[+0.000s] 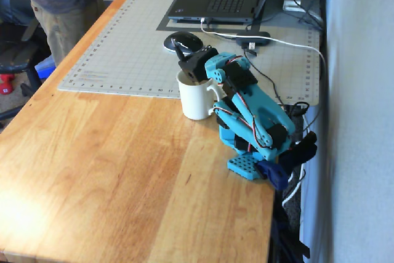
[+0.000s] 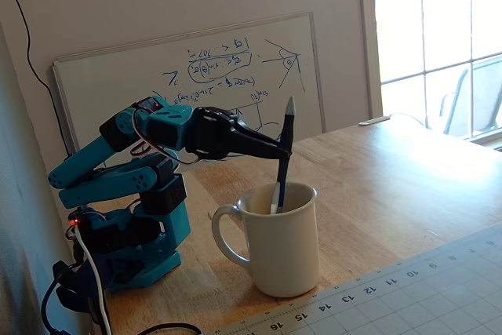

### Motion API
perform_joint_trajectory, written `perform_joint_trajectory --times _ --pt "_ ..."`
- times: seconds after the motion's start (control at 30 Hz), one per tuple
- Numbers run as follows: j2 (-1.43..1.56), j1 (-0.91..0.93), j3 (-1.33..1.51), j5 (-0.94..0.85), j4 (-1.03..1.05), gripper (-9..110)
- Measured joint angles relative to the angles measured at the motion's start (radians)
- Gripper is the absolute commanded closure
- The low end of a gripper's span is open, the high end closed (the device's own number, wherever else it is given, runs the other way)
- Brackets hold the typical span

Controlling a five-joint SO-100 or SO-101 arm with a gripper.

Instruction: Grasp a pen and put it in a mug.

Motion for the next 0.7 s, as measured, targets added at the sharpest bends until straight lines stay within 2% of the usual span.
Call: perform_joint_trajectory --times 0.2,0.43,0.57,0.7 --pt "0.0 -0.048 0.0 0.0 0.0 90" --pt "-0.002 -0.114 -0.002 -0.035 0.0 96" --pt "-0.003 -0.12 -0.015 -0.17 0.0 100" --pt "-0.011 -0.132 -0.043 -0.405 0.0 100"
